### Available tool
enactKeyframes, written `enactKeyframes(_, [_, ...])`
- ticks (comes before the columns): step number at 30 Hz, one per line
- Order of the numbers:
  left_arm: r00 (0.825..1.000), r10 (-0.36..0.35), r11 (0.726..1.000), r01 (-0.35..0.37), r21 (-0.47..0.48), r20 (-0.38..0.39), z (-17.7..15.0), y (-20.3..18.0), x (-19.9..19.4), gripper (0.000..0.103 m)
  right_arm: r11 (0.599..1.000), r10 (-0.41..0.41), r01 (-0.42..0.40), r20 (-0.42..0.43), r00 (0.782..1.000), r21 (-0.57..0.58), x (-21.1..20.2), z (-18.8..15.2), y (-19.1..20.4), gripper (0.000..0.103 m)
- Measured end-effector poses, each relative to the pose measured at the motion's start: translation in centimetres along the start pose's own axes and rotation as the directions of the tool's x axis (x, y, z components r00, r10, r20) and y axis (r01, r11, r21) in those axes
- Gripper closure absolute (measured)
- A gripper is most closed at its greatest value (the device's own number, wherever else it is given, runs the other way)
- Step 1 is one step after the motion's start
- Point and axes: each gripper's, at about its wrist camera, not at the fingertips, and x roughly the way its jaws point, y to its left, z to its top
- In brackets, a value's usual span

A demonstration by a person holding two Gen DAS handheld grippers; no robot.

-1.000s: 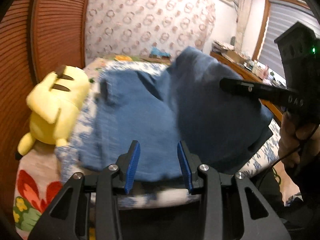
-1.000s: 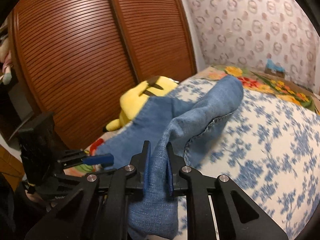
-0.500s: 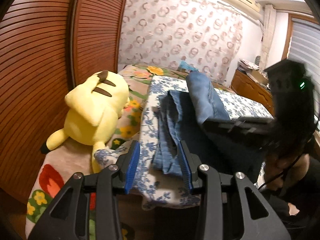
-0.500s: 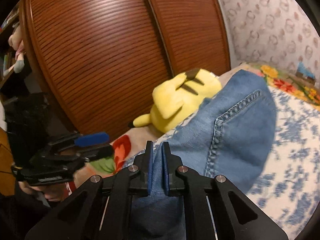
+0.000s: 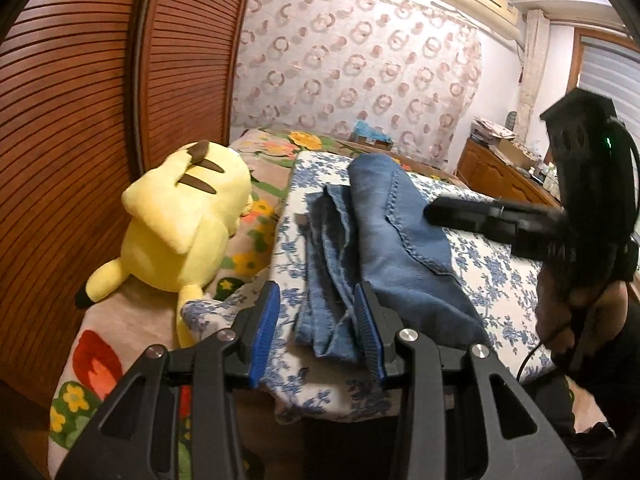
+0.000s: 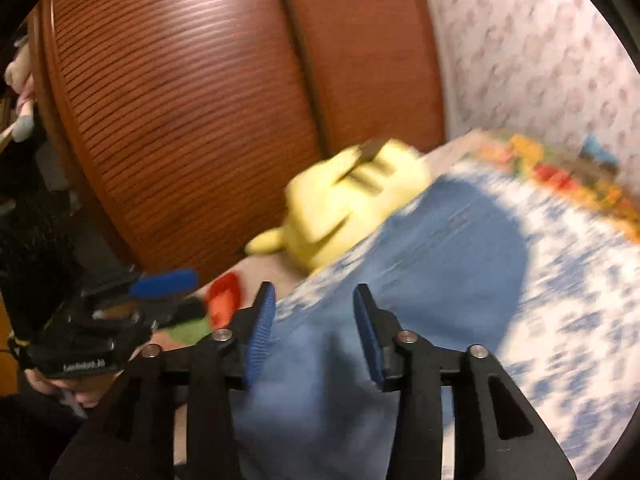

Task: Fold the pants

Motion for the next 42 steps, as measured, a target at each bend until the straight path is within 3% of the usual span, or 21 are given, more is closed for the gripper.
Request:
enactKeyframes(4, [0.999,-0.051,0.999,0.051,0.015,-0.014,0.8,-1.8,0.8,0.065,0.997,-0.082,0.082,0.003,0.997,0.012,-1.0,0.6,-3.4,0.051])
enactKeyframes(9, [0.994,-0.104,0.993,0.106,0.045,-0.037,1.4,-4.1,2.0,0.065,0.983,-0.178,0.181,-0.061,0.982,0.042,0.3,0.4,-8.6,0.047])
enactKeyframes(12, [0.989,-0.115,0.991,0.12,0.056,-0.099,0.7,-5.0,4.1,0.065,0.971,-0.233,0.236,-0.088,0.969,0.033,1.5,0.2,-10.4,0.046])
enactKeyframes(16, [0.986,-0.07,0.996,0.078,0.052,-0.155,-0.4,-4.7,5.8,0.065,0.974,-0.207,0.216,-0.109,0.972,0.076,2.7,0.0,-12.2,0.042])
enactKeyframes(22, [0.989,-0.021,0.996,0.033,0.08,-0.147,-1.8,-4.1,6.1,0.059,0.978,-0.162,0.177,-0.141,0.977,0.107,4.2,0.2,-12.9,0.033])
enactKeyframes(32, [0.99,-0.041,0.998,0.047,0.046,-0.138,-2.5,-2.6,6.6,0.045,0.974,-0.16,0.184,-0.177,0.971,0.132,6.7,-0.7,-12.8,0.02])
enactKeyframes(39, [0.989,-0.067,0.998,0.069,0.009,-0.134,-2.5,-2.3,6.6,0.045,0.976,-0.099,0.132,-0.186,0.977,0.175,7.2,-0.8,-13.7,0.02])
enactKeyframes(41, [0.988,-0.077,0.997,0.079,0.007,-0.136,-2.5,-2.2,6.7,0.048,0.981,-0.082,0.113,-0.185,0.979,0.16,7.3,-0.7,-13.4,0.027])
enactKeyframes(42, [0.986,-0.094,0.995,0.095,0.002,-0.136,-2.6,-2.2,6.7,0.057,0.983,-0.056,0.086,-0.185,0.981,0.159,7.3,-0.6,-13.2,0.035])
